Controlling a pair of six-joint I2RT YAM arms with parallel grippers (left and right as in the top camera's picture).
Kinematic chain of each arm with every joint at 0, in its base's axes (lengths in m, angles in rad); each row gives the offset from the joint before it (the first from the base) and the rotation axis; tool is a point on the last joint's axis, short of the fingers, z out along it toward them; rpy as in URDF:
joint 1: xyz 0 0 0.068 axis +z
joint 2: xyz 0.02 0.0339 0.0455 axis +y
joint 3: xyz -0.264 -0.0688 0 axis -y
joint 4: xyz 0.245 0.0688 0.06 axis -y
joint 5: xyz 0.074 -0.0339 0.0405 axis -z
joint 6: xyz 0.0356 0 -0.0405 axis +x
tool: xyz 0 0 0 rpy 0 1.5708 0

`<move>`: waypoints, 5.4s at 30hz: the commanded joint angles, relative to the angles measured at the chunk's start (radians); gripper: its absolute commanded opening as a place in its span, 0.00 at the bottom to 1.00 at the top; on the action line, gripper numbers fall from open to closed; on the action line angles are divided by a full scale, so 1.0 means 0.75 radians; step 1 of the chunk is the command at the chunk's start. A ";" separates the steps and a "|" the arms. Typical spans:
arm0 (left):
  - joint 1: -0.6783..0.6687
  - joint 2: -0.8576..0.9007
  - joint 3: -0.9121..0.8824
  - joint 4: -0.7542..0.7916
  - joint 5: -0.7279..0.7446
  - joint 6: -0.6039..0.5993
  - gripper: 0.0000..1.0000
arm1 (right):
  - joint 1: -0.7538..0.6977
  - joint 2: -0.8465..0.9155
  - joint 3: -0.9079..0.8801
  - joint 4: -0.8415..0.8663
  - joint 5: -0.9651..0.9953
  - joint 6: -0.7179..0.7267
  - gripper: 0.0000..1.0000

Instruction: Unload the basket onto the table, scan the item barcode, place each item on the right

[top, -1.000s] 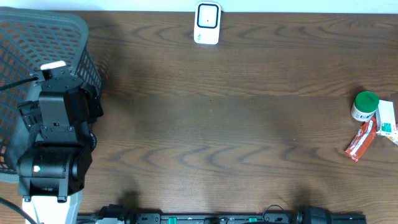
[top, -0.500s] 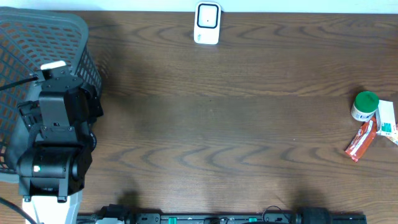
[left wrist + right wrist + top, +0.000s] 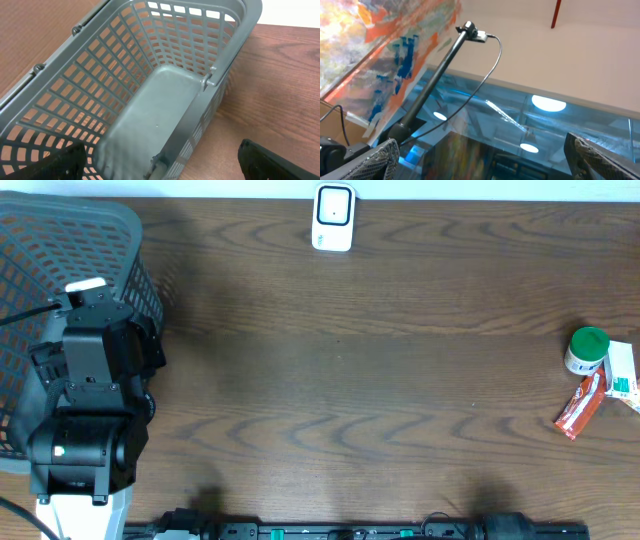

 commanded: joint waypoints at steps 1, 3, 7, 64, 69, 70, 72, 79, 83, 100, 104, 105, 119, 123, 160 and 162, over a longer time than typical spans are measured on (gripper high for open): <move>0.008 0.000 -0.007 0.001 -0.011 -0.008 0.96 | 0.011 0.004 -0.032 0.081 0.032 0.020 0.99; 0.008 0.000 -0.007 0.001 -0.011 -0.007 0.96 | 0.011 0.004 -0.064 0.185 0.034 0.019 0.99; 0.008 0.000 -0.007 0.001 -0.011 -0.008 0.96 | 0.010 0.004 -0.134 0.300 0.034 0.020 0.99; 0.008 0.001 -0.007 0.002 -0.011 -0.008 0.96 | 0.002 0.269 -2.073 0.826 0.614 0.369 0.99; 0.008 0.002 -0.007 0.001 -0.011 -0.008 0.96 | 0.002 0.281 -2.073 0.661 0.604 0.368 0.99; 0.008 0.002 -0.007 0.001 -0.011 -0.007 0.96 | 0.002 0.281 -2.073 0.660 0.601 0.369 0.99; 0.008 0.003 -0.007 0.001 -0.011 -0.008 0.96 | 0.003 0.282 -2.073 0.661 0.601 0.369 0.99; 0.008 0.004 -0.007 0.001 -0.011 -0.008 0.96 | 0.003 0.282 -2.073 0.661 0.602 0.369 0.99; 0.008 0.007 -0.007 0.001 -0.011 -0.008 0.96 | 0.000 0.257 -2.073 0.661 0.602 0.369 0.99; 0.008 0.008 -0.007 0.001 -0.011 -0.008 0.96 | 0.000 0.001 -2.073 0.656 0.599 0.273 0.99; 0.008 0.008 -0.007 0.001 -0.011 -0.008 0.96 | 0.000 0.001 -2.073 0.656 0.599 0.273 0.99; 0.008 0.008 -0.007 0.001 -0.011 -0.008 0.96 | 0.001 0.001 -2.073 0.656 0.599 0.274 0.99; 0.008 0.008 -0.007 0.001 -0.011 -0.007 0.96 | 0.000 0.001 -2.073 0.657 0.586 0.274 0.99; 0.008 0.008 -0.007 0.001 -0.011 -0.007 0.96 | 0.000 0.001 -2.073 0.657 0.586 0.274 0.99; 0.002 -1.095 -1.181 0.905 0.806 -0.083 0.96 | 0.000 0.001 -2.073 0.657 0.586 0.274 0.99; 0.002 -1.125 -1.344 1.080 0.806 -0.082 0.96 | 0.000 0.001 -2.073 0.657 0.586 0.274 0.99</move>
